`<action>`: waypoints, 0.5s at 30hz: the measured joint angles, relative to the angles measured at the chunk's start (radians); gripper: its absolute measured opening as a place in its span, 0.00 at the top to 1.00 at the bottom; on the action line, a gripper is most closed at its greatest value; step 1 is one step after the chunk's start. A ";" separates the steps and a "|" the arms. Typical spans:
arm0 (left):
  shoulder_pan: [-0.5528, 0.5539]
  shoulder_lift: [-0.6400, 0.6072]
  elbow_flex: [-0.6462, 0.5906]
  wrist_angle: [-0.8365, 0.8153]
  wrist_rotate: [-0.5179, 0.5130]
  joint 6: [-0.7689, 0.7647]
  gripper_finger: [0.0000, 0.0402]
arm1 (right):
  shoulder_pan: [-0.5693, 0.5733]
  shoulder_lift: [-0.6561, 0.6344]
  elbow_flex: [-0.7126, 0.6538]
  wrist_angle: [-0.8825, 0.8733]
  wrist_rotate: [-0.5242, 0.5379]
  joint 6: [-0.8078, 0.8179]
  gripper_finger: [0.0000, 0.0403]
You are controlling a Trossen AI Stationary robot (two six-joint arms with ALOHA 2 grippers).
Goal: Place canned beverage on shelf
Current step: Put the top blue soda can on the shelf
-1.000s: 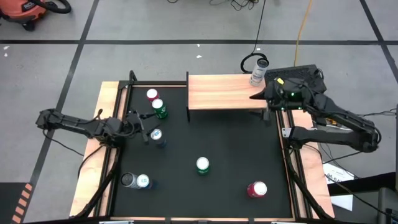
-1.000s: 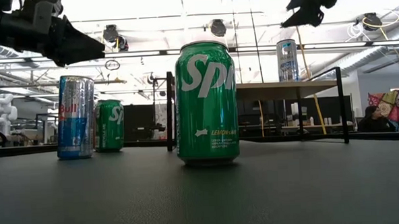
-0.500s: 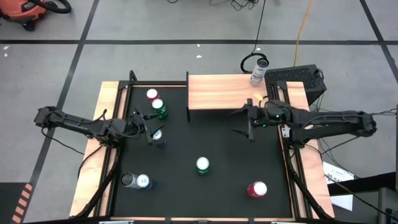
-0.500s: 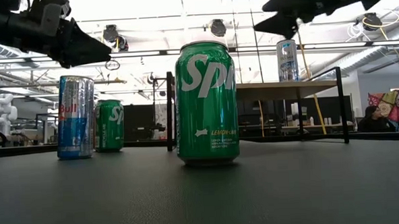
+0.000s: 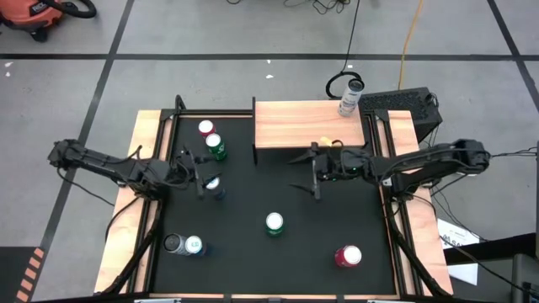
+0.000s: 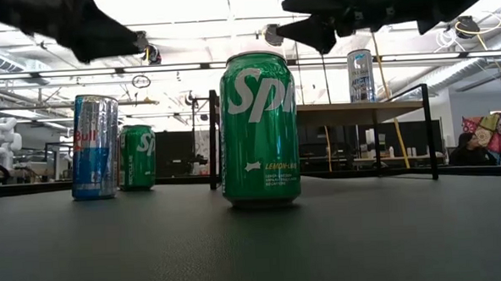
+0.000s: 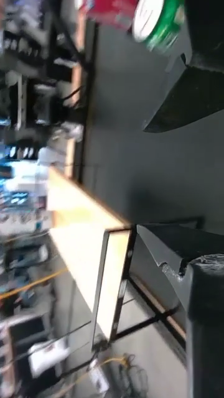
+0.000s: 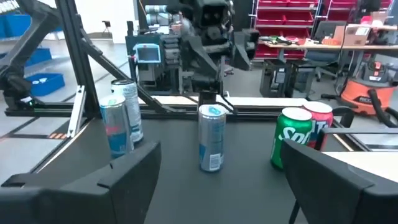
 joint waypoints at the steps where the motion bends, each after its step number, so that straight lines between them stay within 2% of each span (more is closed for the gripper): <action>1: -0.020 0.022 0.045 -0.065 -0.015 -0.025 0.38 | 0.000 0.009 0.000 0.002 0.000 -0.001 0.21; 5: -0.095 0.133 0.204 -0.294 -0.076 -0.165 0.38 | 0.000 0.037 0.000 0.005 -0.001 -0.005 0.21; 15: -0.198 0.381 0.478 -0.766 -0.111 -0.588 0.38 | 0.000 0.017 0.000 0.012 -0.004 0.004 0.21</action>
